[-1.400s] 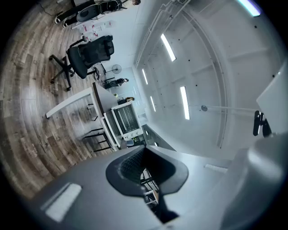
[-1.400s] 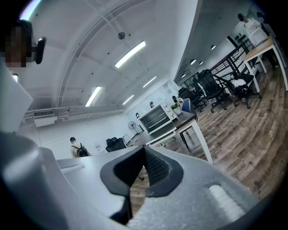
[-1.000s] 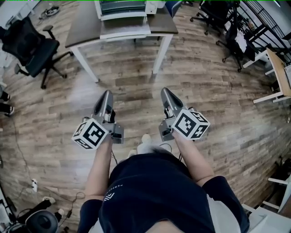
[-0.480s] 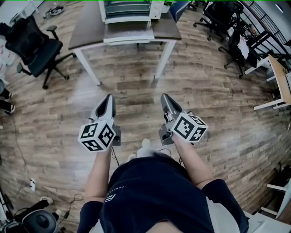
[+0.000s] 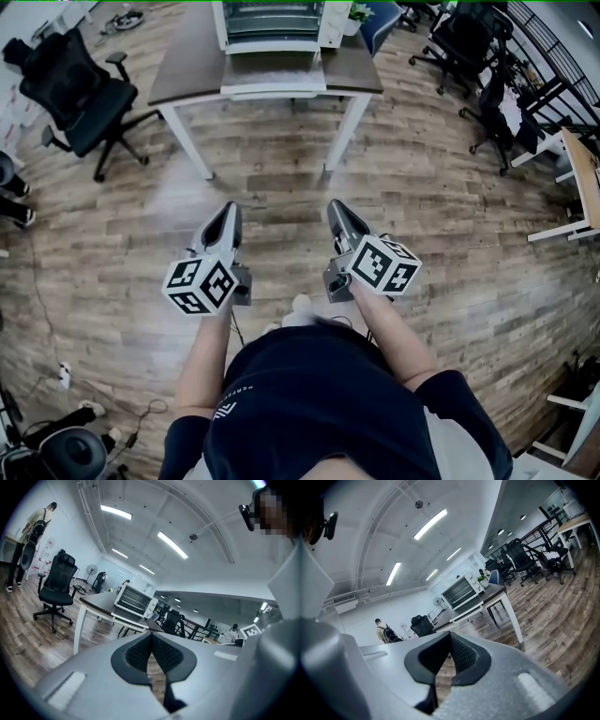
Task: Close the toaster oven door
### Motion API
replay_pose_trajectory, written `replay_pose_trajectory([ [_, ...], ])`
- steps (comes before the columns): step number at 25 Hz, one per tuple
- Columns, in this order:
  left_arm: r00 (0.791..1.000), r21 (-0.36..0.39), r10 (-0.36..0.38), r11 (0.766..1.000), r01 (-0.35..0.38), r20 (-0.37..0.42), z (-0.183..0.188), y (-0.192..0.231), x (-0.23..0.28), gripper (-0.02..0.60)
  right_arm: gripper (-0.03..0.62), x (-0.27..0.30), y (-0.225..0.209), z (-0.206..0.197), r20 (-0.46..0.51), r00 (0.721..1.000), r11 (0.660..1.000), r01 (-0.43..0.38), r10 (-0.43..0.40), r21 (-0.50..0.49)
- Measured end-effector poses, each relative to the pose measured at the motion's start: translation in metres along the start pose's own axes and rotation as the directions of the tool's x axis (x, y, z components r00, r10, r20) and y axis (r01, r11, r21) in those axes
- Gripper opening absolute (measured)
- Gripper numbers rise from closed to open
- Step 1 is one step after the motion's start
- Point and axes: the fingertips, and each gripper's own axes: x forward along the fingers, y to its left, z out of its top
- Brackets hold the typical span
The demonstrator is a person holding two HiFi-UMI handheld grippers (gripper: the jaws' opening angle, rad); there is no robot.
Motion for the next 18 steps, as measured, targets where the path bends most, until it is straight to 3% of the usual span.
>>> replay_pose_trajectory([
  [10,0.997,-0.13,0.036,0.991,-0.027,0.072,-0.001,0.004,0.016,0.012,0.005,0.019,-0.017,0.01,-0.009,0.999,0.999,-0.033,0.034,0.022],
  [18,0.996,-0.151,0.075,0.986,-0.067,0.048,-0.019,-0.003,0.032,0.012,0.005,0.029,-0.044,0.01,-0.045,0.998,0.998,-0.036,0.038,0.046],
])
